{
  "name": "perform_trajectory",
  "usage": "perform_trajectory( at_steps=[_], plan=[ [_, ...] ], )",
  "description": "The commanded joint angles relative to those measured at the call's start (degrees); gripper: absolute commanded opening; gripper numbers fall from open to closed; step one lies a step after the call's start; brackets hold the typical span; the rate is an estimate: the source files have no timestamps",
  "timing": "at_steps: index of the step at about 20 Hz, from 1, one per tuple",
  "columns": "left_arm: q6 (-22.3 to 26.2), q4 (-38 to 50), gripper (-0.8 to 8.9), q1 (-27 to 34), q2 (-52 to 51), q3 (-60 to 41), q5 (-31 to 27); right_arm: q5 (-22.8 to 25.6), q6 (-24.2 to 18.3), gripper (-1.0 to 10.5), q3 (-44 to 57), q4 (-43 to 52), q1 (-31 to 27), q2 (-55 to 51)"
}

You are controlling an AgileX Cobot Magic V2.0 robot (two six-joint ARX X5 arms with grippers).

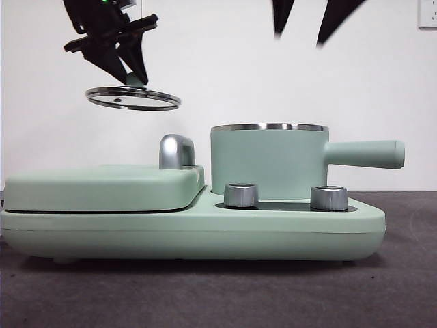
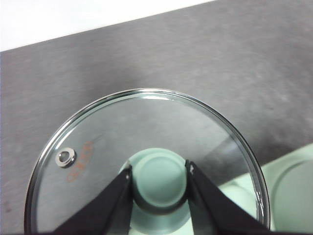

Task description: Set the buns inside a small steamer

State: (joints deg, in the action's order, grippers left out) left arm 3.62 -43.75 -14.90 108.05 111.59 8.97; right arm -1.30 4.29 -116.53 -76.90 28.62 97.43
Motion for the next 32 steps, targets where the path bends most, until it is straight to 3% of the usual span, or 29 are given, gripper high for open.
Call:
perform_trajectory(
  at_steps=[1, 6, 13, 18, 26, 32],
  plan=[
    [-0.04, 0.81, 0.19, -1.31, -0.74, 2.38, 0.28, 0.04, 0.63, 3.8, 2.89, -4.44, 2.03, -6.82],
    [0.0, -0.44, 0.19, -5.31, -0.74, 2.38, 0.28, 3.52, 6.01, 3.8, 18.62, -2.67, 8.48, -27.43],
    [0.26, -1.77, 0.19, -13.31, -0.76, 2.38, 0.28, 10.86, 17.94, 3.8, 47.65, 14.29, 19.71, -55.56],
    [1.14, -2.1, 0.19, -19.02, -0.74, 2.38, 0.28, 12.11, 20.41, 3.8, 63.36, 22.08, 21.51, -68.61],
    [2.16, -1.86, 0.19, -24.35, -0.42, 2.36, 2.01, 13.86, 20.41, 3.8, 67.14, 24.65, 21.51, -72.11],
    [3.06, -1.49, 0.19, -25.09, 1.57, 2.34, 3.43, 13.88, 20.61, 3.8, 67.14, 24.65, 21.51, -72.11]
  ],
)
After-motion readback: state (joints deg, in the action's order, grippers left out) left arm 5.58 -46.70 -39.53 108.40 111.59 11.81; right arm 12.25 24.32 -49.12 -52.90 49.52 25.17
